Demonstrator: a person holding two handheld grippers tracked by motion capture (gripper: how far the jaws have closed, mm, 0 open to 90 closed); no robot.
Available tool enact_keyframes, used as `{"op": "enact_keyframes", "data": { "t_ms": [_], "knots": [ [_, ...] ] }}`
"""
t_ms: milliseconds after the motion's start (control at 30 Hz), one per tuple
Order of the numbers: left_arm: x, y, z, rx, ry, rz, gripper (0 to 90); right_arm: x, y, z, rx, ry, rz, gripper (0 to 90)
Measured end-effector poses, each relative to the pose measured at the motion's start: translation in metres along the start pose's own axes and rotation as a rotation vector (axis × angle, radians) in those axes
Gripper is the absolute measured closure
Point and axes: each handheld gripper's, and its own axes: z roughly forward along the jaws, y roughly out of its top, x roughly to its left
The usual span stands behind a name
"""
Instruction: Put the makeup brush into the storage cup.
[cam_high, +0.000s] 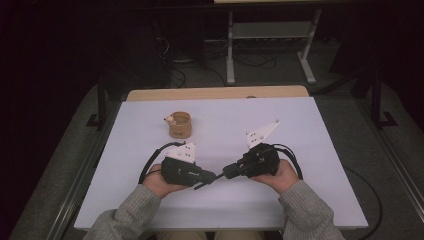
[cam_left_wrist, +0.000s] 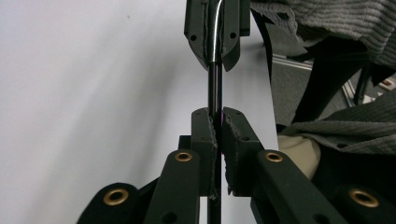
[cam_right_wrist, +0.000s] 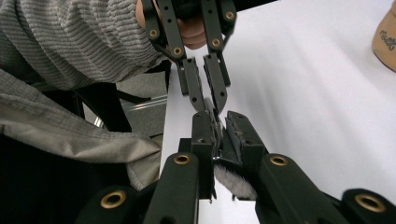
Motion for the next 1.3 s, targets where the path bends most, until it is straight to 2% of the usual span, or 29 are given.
{"op": "enact_keyframes", "data": {
  "t_ms": [100, 233, 400, 667, 800, 967, 1000, 1033, 1067, 1100, 1133, 1300],
  "knots": [
    [0.0, 0.001, 0.004, 0.009, -0.005, -0.007, 78.8, 0.0, 0.0, 0.001, 0.02, -0.008, -0.007, 81.2],
    [0.001, 0.003, 0.007, 0.019, -0.006, -0.011, 74.4, 0.001, 0.0, 0.002, 0.019, -0.009, -0.011, 81.4],
    [0.002, 0.008, 0.012, 0.034, -0.013, -0.011, 73.6, 0.001, 0.001, 0.003, 0.027, -0.012, -0.021, 81.5],
    [0.002, 0.017, 0.021, 0.07, -0.027, -0.001, 77.4, 0.003, 0.002, 0.005, 0.038, -0.01, -0.032, 81.6],
    [0.002, 0.019, 0.022, 0.071, -0.03, 0.001, 82.5, 0.004, 0.003, 0.004, 0.037, -0.013, -0.042, 81.6],
    [0.003, 0.021, 0.022, 0.07, -0.035, -0.01, 83.8, 0.003, 0.002, 0.002, 0.027, -0.014, -0.042, 80.9],
    [0.004, 0.021, 0.022, 0.066, -0.032, -0.01, 83.8, 0.003, 0.002, 0.002, 0.018, -0.015, -0.039, 73.4],
    [0.004, 0.021, 0.021, 0.067, -0.027, -0.012, 83.8, 0.003, 0.002, 0.002, 0.018, -0.015, -0.039, 73.4],
    [0.005, 0.021, 0.02, 0.066, -0.026, -0.015, 83.9, 0.002, 0.003, 0.0, 0.01, -0.033, -0.018, 64.6],
    [0.005, 0.02, 0.019, 0.064, -0.025, -0.018, 83.9, 0.002, 0.003, 0.0, 0.01, -0.033, -0.018, 64.6],
    [0.006, 0.02, 0.018, 0.061, -0.02, -0.019, 84.0, 0.003, 0.002, -0.002, 0.01, -0.047, -0.02, 59.4],
    [0.009, 0.021, 0.012, 0.044, 0.0, -0.032, 84.0, 0.003, 0.001, -0.008, 0.005, -0.08, -0.012, 54.5]
  ]
}}
